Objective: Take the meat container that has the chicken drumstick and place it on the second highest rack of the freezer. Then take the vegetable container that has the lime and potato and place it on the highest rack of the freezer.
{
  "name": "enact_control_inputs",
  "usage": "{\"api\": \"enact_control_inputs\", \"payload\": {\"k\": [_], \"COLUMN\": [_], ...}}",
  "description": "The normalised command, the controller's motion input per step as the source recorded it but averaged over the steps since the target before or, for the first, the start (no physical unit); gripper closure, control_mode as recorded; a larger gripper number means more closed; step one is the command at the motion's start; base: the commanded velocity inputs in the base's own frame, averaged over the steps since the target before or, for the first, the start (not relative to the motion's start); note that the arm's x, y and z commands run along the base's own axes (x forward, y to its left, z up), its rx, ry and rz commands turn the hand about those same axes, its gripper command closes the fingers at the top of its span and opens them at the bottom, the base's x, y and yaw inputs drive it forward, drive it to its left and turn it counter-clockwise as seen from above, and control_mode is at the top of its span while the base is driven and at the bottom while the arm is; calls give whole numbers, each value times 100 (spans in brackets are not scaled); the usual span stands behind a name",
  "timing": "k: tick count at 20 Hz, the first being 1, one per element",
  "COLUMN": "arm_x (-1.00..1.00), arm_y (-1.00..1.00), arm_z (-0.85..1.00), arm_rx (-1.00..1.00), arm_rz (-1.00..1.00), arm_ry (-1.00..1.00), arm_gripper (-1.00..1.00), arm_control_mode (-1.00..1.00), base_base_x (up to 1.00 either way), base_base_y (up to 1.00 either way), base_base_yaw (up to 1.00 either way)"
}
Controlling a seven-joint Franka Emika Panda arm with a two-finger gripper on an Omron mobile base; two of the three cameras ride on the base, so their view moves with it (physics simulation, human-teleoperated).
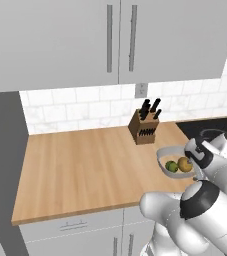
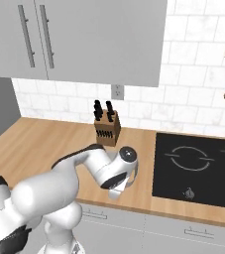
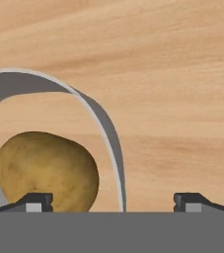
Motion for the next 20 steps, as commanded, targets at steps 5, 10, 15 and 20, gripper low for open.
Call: {"api": "enact_control_inputs", "payload": {"k": [5,10,15,20], "arm_x": [0,0,-3,-7], "arm_y": [1,11,17,19], "arm_z": [-6,-14,-4,-9], "arm_rx": [0,0,0,0], "arm_rz": [0,2,2,0], "arm_ry": [3,1,0,0], "arm_gripper": [-100,-100,-100,-100], "arm_control_mode": [-100,-100,-100,-100], "base_base_x": [0,0,0,0], "base_base_y": [0,0,0,0], "base_base_yaw": [0,0,0,0]}}
